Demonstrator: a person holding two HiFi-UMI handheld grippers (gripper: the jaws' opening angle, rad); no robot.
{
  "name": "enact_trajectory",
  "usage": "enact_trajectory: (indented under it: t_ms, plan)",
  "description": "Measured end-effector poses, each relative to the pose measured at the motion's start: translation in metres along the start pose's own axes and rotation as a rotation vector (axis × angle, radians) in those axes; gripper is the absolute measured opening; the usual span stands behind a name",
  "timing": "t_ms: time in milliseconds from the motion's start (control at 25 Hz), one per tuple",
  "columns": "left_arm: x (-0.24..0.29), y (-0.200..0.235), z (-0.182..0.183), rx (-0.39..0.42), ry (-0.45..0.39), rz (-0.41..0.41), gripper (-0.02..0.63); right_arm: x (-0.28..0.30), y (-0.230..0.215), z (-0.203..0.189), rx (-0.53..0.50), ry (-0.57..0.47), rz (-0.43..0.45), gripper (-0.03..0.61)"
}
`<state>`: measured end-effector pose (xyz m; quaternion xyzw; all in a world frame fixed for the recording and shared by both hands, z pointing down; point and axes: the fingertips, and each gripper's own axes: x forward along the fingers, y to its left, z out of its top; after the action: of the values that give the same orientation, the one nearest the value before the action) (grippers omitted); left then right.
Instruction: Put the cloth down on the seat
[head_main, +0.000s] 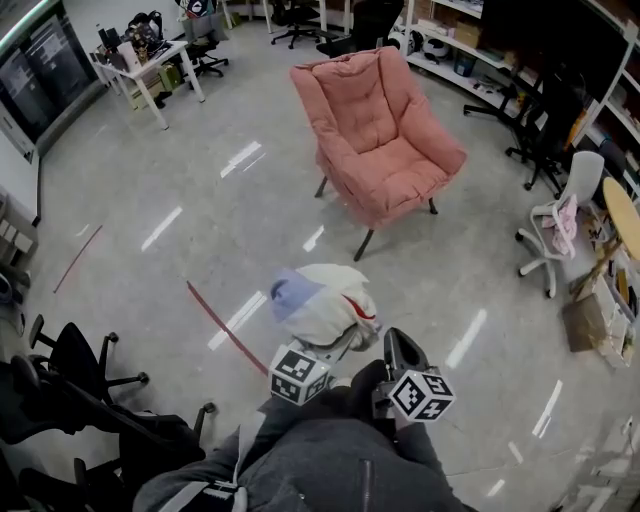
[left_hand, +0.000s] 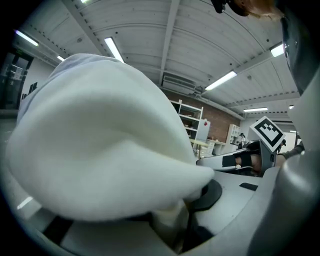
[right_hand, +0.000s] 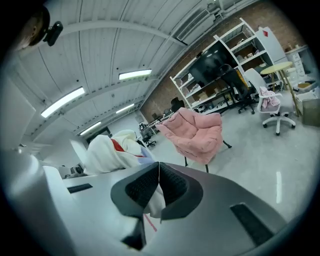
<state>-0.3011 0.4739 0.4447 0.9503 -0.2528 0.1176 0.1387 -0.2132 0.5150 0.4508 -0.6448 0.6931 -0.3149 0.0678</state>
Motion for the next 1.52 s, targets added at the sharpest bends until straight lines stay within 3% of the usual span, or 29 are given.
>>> enact_trajectory:
  t_ms: [400,800,1520]
  plan:
    - [0.021,0.019,-0.002,-0.063,0.020,-0.006,0.167,0.022,-0.017,0.014,0.010,0.020,-0.029,0.011]
    - [0.081,0.075,0.031,-0.059,0.022,0.010,0.167,0.108,-0.027,0.050,0.004,0.063,0.028,0.011]
    - [0.189,0.174,0.090,-0.054,0.059,0.033,0.167,0.262,-0.064,0.138,0.028,0.099,0.048,0.012]
